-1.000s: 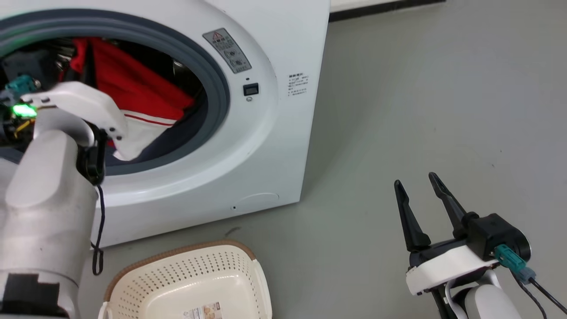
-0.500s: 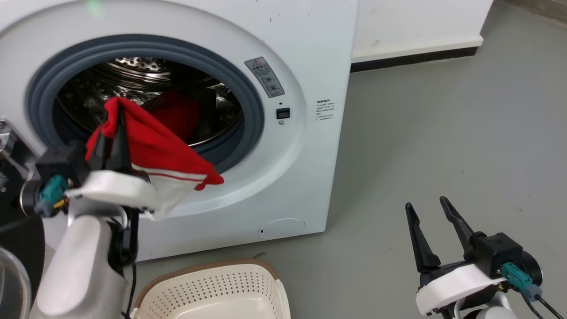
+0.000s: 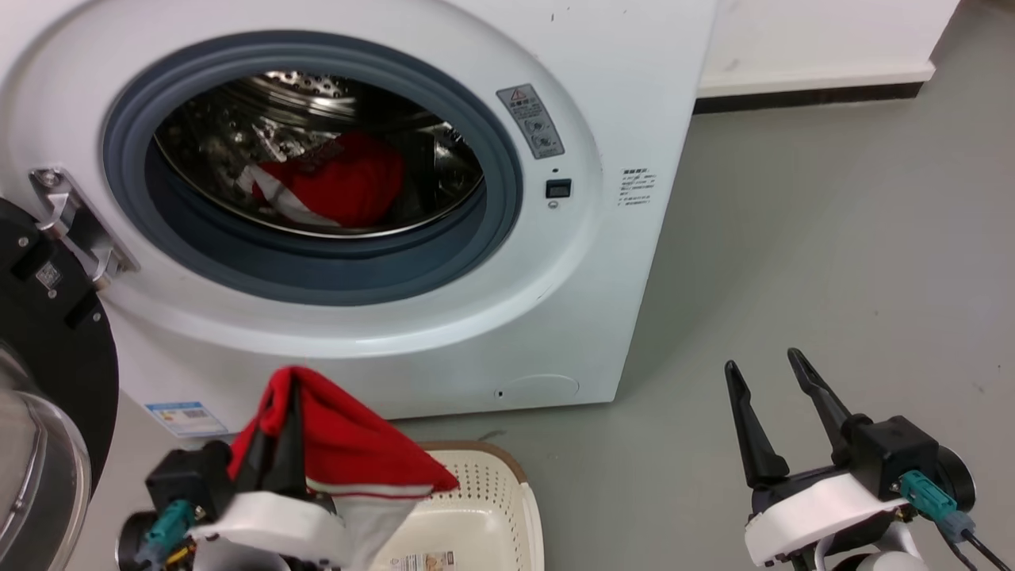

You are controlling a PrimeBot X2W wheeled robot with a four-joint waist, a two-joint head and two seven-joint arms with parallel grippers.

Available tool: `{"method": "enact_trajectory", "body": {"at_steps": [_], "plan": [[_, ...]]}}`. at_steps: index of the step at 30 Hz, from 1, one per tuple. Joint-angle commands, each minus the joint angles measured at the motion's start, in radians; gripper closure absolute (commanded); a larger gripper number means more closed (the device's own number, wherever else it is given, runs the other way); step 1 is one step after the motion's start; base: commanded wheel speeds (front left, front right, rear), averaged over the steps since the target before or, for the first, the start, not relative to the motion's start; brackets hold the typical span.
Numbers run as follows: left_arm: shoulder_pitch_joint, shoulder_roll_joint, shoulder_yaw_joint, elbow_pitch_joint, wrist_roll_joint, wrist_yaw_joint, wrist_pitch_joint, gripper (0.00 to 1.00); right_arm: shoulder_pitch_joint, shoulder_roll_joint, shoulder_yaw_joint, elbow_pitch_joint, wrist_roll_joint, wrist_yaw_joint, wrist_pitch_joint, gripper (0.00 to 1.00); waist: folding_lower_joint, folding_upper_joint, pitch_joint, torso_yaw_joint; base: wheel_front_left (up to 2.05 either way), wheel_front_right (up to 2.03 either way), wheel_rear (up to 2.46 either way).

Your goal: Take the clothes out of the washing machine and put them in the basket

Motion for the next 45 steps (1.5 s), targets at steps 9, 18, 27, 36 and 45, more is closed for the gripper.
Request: {"method": "enact_trajectory", "body": {"at_steps": [9, 18, 27, 36, 45], "plan": [[-0.048, -0.040, -0.040, 0.282, -0.044, -0.082, -0.039, 1.00, -0.066, 0.000, 0.022, -0.021, -0.009, 0.000, -0.011, 0.00, 0.0001, 0.0000, 0.167, 0.027, 0.00, 0.00, 0.00], [-0.264, -0.082, -0.061, 0.669, -0.060, -0.183, -0.077, 1.00, -0.136, 0.000, 0.039, -0.030, -0.021, 0.000, -0.027, 0.00, 0.0001, 0.0000, 0.343, 0.015, 0.00, 0.00, 0.00], [-0.535, -0.116, -0.064, 1.003, -0.066, -0.239, -0.093, 1.00, -0.229, 0.000, 0.067, -0.059, -0.027, 0.000, -0.043, 0.00, 0.0001, 0.0000, 0.548, -0.010, 0.00, 0.00, 0.00], [-0.706, -0.107, -0.059, 1.229, -0.078, -0.268, -0.102, 1.00, -0.281, 0.000, 0.090, -0.054, -0.011, 0.000, -0.065, 0.00, 0.0001, 0.0000, 0.687, -0.050, 0.00, 0.00, 0.00], [-0.737, -0.094, -0.044, 1.305, -0.104, -0.255, -0.096, 0.78, -0.299, 0.000, 0.100, -0.042, 0.001, 0.000, -0.086, 0.00, 0.0001, 0.0000, 0.742, -0.072, 0.00, 0.00, 0.00]]}}
